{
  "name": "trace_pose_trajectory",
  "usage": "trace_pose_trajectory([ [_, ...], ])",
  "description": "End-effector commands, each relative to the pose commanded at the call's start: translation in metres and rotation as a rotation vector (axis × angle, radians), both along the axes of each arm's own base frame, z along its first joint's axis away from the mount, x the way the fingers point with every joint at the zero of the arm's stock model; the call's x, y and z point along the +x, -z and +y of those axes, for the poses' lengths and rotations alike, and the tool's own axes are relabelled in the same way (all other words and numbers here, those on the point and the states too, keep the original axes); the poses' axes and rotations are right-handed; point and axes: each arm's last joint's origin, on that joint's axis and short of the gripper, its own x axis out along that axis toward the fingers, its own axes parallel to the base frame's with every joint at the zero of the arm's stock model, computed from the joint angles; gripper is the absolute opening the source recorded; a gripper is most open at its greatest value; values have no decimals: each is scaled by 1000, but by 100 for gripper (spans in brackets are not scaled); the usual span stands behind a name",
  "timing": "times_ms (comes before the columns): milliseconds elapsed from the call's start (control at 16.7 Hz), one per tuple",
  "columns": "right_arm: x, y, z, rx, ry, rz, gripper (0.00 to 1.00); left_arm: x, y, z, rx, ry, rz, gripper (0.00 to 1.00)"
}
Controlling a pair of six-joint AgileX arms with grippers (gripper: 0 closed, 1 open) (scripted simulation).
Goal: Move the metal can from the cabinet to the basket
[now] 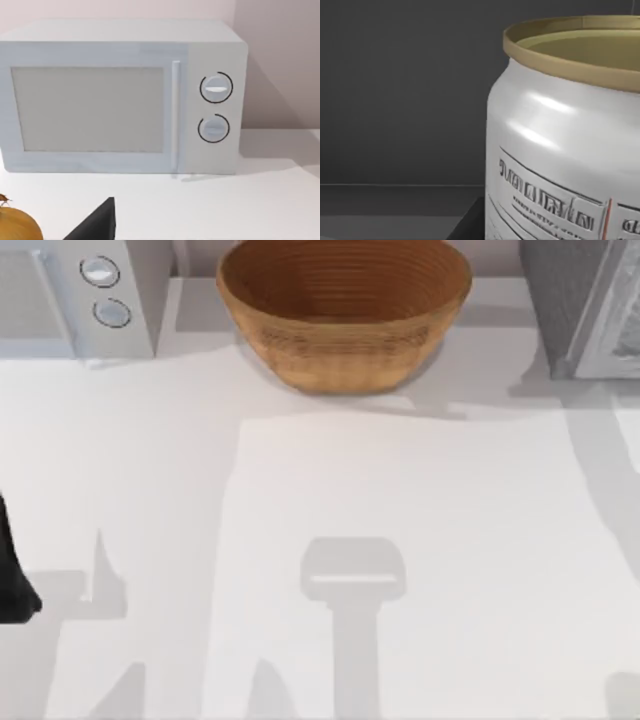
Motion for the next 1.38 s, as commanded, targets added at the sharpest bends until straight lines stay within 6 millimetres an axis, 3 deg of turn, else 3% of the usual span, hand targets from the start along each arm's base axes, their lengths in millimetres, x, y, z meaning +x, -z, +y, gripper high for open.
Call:
trace_pose_trajectory([
  [240,-51,31,-10,-18,-24,-85,0,0,0,0,0,0,0,100],
  [480,-78,113,-17,-39,-43,-74,0,0,0,0,0,0,0,100],
  [780,-83,253,-22,-41,-43,10,0,0,0,0,0,0,0,100],
  [960,-81,325,-25,-28,-31,47,0,0,0,0,0,0,0,100],
  [1200,-77,388,-28,-7,-11,82,0,0,0,0,0,0,0,100],
  [1380,-75,405,-28,2,-2,100,0,0,0,0,0,0,0,100],
])
